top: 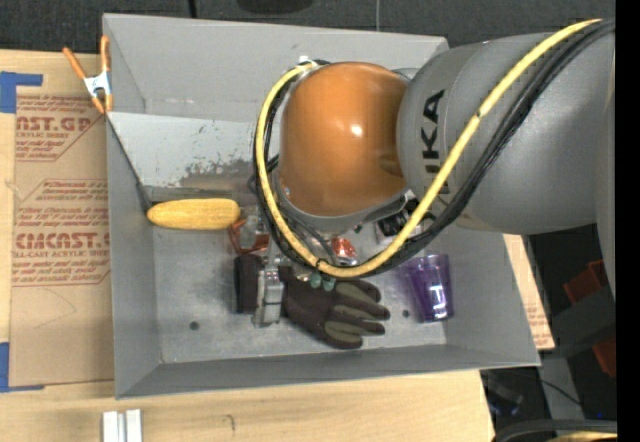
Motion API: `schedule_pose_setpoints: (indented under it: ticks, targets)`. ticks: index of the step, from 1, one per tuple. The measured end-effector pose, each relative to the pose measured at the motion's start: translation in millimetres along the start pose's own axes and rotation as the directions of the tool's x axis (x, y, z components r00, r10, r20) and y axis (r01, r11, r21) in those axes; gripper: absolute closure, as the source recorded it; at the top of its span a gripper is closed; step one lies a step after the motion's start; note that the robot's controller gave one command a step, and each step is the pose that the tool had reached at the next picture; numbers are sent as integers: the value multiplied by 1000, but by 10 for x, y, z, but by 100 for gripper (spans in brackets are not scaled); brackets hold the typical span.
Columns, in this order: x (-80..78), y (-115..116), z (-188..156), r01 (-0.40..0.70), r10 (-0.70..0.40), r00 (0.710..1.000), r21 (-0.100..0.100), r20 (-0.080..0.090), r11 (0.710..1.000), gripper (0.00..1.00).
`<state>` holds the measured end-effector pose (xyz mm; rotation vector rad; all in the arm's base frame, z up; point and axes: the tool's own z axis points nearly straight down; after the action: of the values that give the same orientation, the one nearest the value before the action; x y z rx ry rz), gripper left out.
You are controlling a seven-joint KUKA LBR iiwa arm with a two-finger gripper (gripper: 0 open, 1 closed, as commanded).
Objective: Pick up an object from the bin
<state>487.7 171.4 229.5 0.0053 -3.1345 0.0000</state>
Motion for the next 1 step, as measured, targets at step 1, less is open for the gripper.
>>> schedule_pose_setpoints:
  ticks: [1]
  targets:
    - [-18, -10, -42, -2, 2, 1000, -1, 8, 1000, 0]
